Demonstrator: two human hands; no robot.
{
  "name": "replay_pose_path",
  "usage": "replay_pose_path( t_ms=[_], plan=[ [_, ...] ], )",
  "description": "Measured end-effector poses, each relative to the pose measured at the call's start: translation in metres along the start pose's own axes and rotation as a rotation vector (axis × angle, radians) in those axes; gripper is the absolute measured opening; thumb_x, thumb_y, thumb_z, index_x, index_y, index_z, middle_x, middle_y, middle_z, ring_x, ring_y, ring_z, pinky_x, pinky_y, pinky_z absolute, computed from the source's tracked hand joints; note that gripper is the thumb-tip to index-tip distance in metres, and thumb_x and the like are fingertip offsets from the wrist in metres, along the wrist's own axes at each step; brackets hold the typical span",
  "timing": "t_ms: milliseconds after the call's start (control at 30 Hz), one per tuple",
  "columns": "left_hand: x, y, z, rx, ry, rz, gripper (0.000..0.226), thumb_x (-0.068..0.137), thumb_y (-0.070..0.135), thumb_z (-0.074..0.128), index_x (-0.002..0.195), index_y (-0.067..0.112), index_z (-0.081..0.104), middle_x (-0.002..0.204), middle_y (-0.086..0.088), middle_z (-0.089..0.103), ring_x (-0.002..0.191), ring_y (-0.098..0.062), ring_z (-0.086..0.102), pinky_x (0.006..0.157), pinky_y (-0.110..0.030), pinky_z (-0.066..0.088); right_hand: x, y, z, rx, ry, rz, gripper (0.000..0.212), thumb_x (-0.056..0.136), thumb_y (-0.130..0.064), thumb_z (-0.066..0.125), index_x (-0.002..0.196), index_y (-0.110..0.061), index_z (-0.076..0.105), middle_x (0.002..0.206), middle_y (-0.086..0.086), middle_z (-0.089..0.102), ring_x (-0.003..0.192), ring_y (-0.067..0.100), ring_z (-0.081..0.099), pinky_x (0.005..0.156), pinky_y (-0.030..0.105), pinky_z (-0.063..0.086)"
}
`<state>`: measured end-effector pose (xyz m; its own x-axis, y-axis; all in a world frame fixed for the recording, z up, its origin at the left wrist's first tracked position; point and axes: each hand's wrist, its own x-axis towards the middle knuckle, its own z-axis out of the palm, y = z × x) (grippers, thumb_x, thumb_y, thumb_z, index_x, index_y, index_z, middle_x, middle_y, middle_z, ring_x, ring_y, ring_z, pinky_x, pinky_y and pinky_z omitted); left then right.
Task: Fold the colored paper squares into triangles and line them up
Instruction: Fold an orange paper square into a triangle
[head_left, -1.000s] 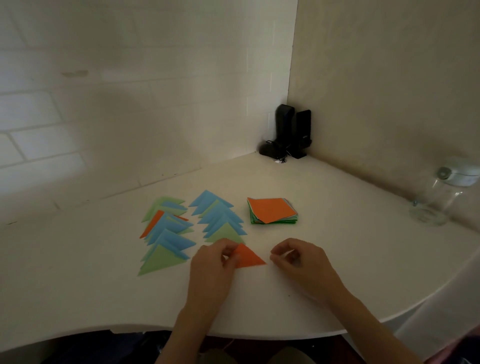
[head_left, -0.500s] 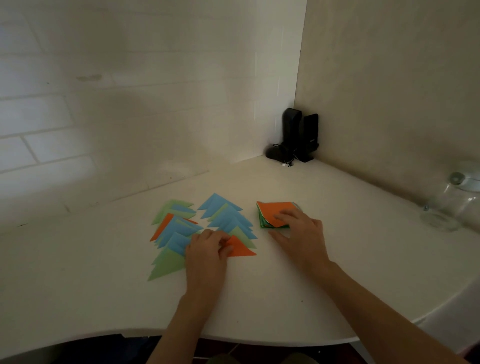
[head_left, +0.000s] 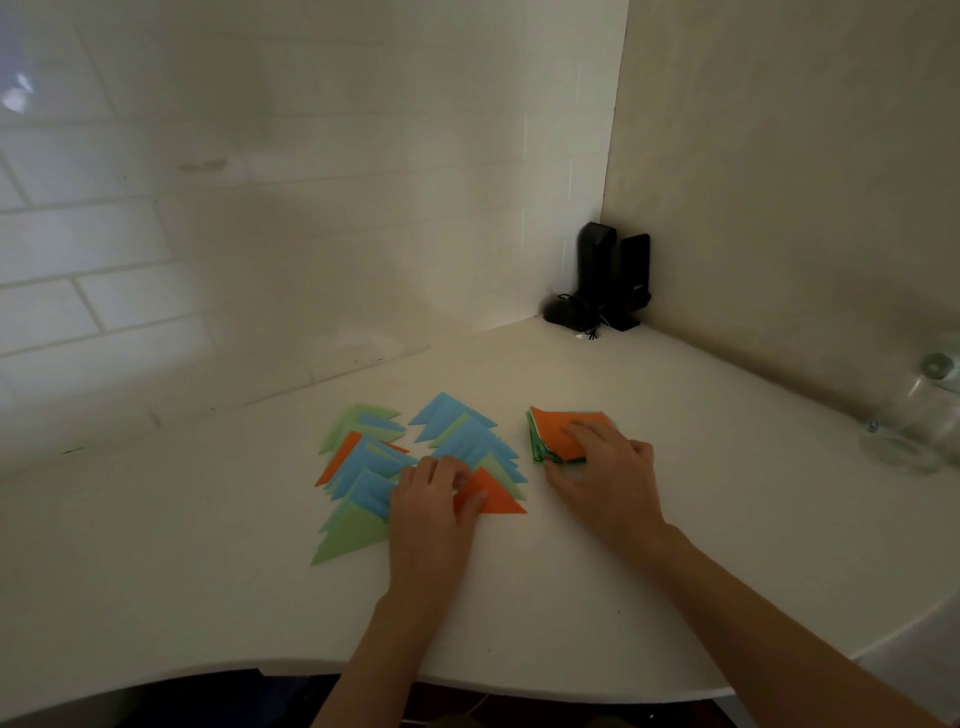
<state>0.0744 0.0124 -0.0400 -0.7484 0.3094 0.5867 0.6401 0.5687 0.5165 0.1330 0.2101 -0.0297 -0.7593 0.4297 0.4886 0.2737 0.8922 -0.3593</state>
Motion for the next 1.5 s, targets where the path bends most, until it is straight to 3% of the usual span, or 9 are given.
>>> replay_pose_path(
  t_ms=[133,367,533,667,867,1033,1167,1400,1500],
  plan=[
    [-0.002,0.0,0.0,0.008,-0.007,0.033,0.023,0.073,0.022,0.077,0.087,0.021,0.058,0.086,0.006,0.056,0.079,-0.017,0.05,0.071,-0.033,0.042,0.001,-0.004,0.002,-0.103,-0.107,-0.005,0.028,0.088,-0.045,0.052,0.11,-0.032,0.064,0.124,-0.015,0.055,0.117,0.011,0.047,0.088,0.035,0.027],
    [-0.002,0.0,0.0,0.03,-0.006,0.064,0.023,0.073,0.022,0.077,0.085,0.022,0.057,0.084,0.007,0.055,0.078,-0.017,0.049,0.07,-0.031,0.039,-0.001,-0.003,0.002,-0.082,-0.018,-0.033,0.014,0.085,-0.037,0.062,0.083,-0.029,0.073,0.095,-0.012,0.07,0.094,0.015,0.059,0.079,0.033,0.023],
    [-0.002,0.0,-0.001,0.041,-0.035,0.06,0.024,0.072,0.023,0.077,0.085,0.022,0.056,0.085,0.007,0.054,0.078,-0.016,0.048,0.07,-0.031,0.039,0.004,0.007,-0.009,0.106,-0.077,-0.058,0.014,0.085,-0.037,0.064,0.09,-0.028,0.075,0.1,-0.012,0.07,0.092,0.017,0.061,0.081,0.038,0.045],
    [-0.003,0.004,-0.005,0.004,-0.018,0.048,0.023,0.074,0.022,0.076,0.087,0.022,0.058,0.089,0.006,0.054,0.082,-0.016,0.049,0.074,-0.029,0.038,-0.002,0.019,-0.025,0.068,0.064,-0.243,0.01,0.086,-0.022,0.065,0.09,-0.021,0.075,0.1,-0.007,0.07,0.082,0.024,0.063,0.067,0.041,0.05],
    [-0.018,0.038,-0.006,-0.211,-0.066,0.177,0.022,0.077,0.013,0.073,0.092,0.02,0.058,0.099,0.008,0.047,0.095,-0.004,0.044,0.085,-0.009,0.035,-0.034,0.021,-0.059,0.04,0.277,-0.387,0.014,0.083,-0.034,0.062,0.08,-0.028,0.074,0.09,-0.014,0.068,0.085,0.011,0.059,0.068,0.032,0.04],
    [-0.032,0.057,0.005,-0.225,-0.218,0.288,0.03,0.083,0.03,0.058,0.111,0.021,0.053,0.115,0.007,0.044,0.108,-0.009,0.044,0.09,-0.018,0.038,-0.062,0.021,-0.043,0.016,0.13,-0.332,0.028,0.079,-0.046,0.051,0.07,-0.032,0.073,0.081,-0.016,0.068,0.075,0.009,0.062,0.067,0.026,0.028],
    [-0.038,0.054,0.011,-0.193,-0.312,0.246,0.038,0.083,0.04,0.049,0.115,0.022,0.055,0.121,0.007,0.048,0.114,-0.008,0.044,0.094,-0.021,0.04,-0.07,0.022,-0.035,0.16,-0.038,-0.16,0.037,0.079,-0.058,0.047,0.077,-0.034,0.075,0.088,-0.019,0.068,0.081,0.007,0.062,0.073,0.029,0.046],
    [-0.037,0.06,0.005,-0.256,-0.276,0.325,0.031,0.087,0.032,0.053,0.116,0.023,0.057,0.119,0.007,0.052,0.113,-0.01,0.044,0.096,-0.022,0.036,-0.075,0.013,-0.053,0.109,0.24,-0.34,0.02,0.083,-0.039,0.059,0.073,-0.026,0.071,0.084,-0.012,0.066,0.08,0.01,0.058,0.069,0.032,0.039],
    [-0.039,0.06,0.003,-0.275,-0.249,0.397,0.028,0.086,0.025,0.06,0.114,0.022,0.057,0.112,0.007,0.056,0.107,-0.007,0.046,0.094,-0.018,0.035,-0.084,0.008,-0.056,0.16,0.175,-0.371,0.014,0.084,-0.039,0.06,0.079,-0.031,0.07,0.087,-0.018,0.065,0.081,0.005,0.057,0.07,0.028,0.039]
  ],
)
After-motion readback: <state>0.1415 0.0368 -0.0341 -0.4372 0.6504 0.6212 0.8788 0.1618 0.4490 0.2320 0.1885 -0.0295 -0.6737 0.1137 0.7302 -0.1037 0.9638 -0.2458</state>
